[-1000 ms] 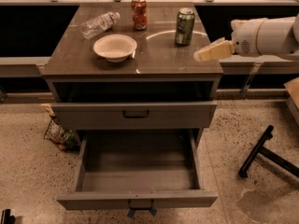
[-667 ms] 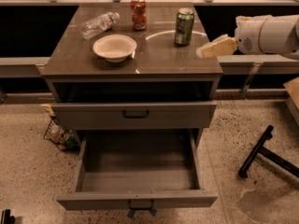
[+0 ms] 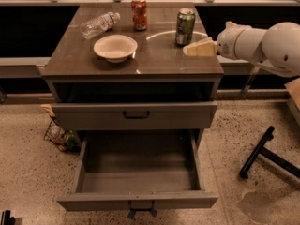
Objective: Place green can into middle drawer
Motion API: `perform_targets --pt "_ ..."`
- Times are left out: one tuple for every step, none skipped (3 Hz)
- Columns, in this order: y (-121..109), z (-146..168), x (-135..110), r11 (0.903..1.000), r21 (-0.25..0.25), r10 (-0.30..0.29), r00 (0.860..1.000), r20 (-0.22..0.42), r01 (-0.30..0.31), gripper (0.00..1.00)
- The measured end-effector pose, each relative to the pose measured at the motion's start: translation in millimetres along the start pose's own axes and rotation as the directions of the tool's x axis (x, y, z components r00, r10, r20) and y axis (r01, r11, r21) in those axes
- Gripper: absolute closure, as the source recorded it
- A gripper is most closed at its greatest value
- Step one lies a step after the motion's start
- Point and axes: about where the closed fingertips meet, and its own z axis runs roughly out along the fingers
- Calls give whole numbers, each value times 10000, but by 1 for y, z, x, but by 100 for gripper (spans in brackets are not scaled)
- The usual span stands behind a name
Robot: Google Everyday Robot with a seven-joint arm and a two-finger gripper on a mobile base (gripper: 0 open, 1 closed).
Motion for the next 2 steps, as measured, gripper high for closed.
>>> perform_targets --pt "-5 42 -5 9995 177 245 9971 725 -259 0" --pt "-8 74 -13 9996 63 268 9926 1186 -278 0"
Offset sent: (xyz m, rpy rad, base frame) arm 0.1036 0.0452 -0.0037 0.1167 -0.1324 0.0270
